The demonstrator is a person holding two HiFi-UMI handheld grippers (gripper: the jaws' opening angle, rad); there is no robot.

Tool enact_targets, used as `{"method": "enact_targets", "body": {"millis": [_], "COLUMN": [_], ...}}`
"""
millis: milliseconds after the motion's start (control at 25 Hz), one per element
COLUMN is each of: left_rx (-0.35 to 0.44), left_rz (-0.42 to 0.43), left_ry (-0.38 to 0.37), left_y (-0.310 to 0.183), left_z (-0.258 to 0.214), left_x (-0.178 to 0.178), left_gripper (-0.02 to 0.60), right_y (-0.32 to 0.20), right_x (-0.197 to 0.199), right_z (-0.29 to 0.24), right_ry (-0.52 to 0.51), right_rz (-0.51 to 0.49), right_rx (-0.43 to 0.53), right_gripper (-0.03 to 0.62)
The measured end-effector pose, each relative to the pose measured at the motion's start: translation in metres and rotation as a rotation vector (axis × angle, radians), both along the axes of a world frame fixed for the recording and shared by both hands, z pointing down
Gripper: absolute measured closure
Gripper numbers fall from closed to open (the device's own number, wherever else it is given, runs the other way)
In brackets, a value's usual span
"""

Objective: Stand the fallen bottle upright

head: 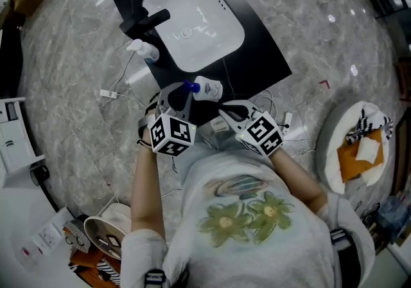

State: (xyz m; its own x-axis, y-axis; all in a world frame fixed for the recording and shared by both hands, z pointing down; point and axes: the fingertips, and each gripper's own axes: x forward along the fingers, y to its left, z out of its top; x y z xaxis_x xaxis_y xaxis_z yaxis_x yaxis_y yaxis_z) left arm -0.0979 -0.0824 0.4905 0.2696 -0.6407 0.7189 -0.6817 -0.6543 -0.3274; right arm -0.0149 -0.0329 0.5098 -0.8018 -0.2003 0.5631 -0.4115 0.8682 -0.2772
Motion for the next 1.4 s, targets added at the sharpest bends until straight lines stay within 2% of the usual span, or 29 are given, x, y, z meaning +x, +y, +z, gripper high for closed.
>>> {"method": "enact_targets", "body": {"millis": [520,1080,1400], "left_rx": [0.043,0.035,0.031], "left_rz": [0.062,0.090,0.086], "left_ry": [-0.104,-0.051,0.000], "left_y": [0.004,0.009,0.014], "left_z": [-0.015,-0.025,-0.029], "left_x": [0.037,0.073,0.085], "left_gripper": [0.499,0.500,0.500], "right_y": [0.011,0.019,0.020], "right_x": [0.026,0.053,0.053], "right_z": [-0.005,-0.006,-0.008], "right_ry": [-0.017,-0.034,-0.042], "right_rz": [0.028,0.081,0.076], "right_rx": [0.009,0.011,0.014], "right_gripper": [0.549,0.549,0.549]}}
